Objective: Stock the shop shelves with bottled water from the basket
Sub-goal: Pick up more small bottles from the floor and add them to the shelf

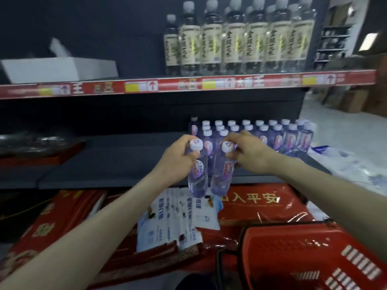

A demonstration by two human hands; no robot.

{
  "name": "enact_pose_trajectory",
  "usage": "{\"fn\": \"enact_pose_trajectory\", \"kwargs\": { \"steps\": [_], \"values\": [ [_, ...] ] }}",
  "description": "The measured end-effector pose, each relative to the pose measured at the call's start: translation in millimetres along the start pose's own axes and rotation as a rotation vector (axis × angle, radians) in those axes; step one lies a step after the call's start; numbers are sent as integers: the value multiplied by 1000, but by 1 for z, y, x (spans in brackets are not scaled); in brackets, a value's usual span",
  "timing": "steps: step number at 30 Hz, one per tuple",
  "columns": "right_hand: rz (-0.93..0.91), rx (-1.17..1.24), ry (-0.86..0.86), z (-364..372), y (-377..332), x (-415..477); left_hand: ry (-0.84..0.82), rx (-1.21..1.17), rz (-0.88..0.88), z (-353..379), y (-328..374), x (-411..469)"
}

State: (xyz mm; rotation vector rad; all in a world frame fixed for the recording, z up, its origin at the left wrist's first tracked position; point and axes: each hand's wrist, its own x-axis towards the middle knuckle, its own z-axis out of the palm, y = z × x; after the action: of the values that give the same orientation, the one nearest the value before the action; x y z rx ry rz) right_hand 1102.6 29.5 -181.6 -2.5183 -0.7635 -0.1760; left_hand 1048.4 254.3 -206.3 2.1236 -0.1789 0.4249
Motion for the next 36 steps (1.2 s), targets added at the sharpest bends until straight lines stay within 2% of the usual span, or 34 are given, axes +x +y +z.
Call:
{"fn": "enact_pose_trajectory", "kwargs": {
  "steps": [6,16,21,27,36],
  "values": [
    [134,-20,74,-26,63,4,-84,46,100,74,14,56],
    [240,-45,177,-34,142,33,-63,97,41,148,19,119],
    [247,-67,173,-31,157,56,-50,65,-11,171,8,140],
    [276,-29,183,-17,170,72,66,139,-13,190,-9,156],
    [297,135,273,-3,172,83,123,395,-90,187,1,180]
  ]
}}
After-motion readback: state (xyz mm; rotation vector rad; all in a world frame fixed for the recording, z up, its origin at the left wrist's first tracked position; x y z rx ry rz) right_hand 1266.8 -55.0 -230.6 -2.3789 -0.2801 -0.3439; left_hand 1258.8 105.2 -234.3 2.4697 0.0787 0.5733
